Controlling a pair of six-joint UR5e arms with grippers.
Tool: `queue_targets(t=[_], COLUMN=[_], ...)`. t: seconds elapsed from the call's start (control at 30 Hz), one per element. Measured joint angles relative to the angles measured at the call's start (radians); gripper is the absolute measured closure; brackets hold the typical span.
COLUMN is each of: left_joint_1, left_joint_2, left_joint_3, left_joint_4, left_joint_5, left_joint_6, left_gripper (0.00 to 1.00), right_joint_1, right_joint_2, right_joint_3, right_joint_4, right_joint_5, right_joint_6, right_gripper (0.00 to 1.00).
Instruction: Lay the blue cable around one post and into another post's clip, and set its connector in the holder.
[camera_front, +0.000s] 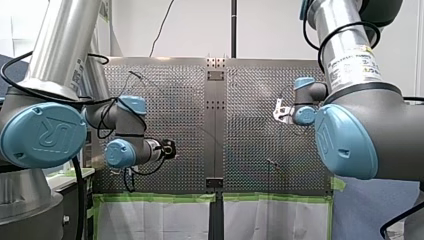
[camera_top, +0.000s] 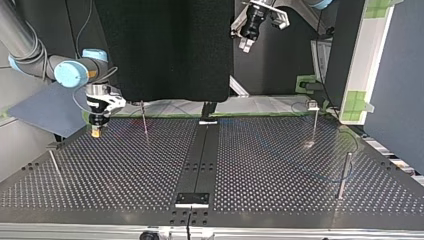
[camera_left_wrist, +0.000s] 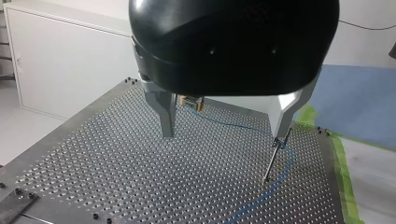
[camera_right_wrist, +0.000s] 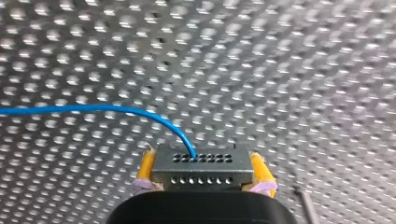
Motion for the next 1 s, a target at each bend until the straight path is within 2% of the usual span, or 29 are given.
queue_targets(t=[0.4, 0.57, 0.8, 1.0], left_joint_1=[0.000, 0.000, 0.000, 0.000], left_joint_2=[0.000, 0.000, 0.000, 0.000], left_joint_3=[0.001, 0.001, 0.001, 0.001], left_joint_4=[-0.001, -0.002, -0.006, -0.010], left_joint_5=[-0.002, -0.002, -0.001, 0.001], left_joint_6=[-0.001, -0.001, 0.000, 0.000], left_gripper=[0.00, 0.00, 0.00, 0.00], right_joint_1=[-0.031, -0.046, -0.068, -0.093], right_joint_2=[-0.099, -0.105, -0.103, -0.103], right_joint_3=[0.019, 0.041, 0.047, 0.041], right_joint_4=[0.013, -0.009, -0.008, -0.001], right_joint_5=[-0.002, -0.003, -0.007, -0.042], right_joint_6=[-0.017, -0.013, -0.010, 0.002], right_gripper=[1.00, 1.00, 1.00, 1.00])
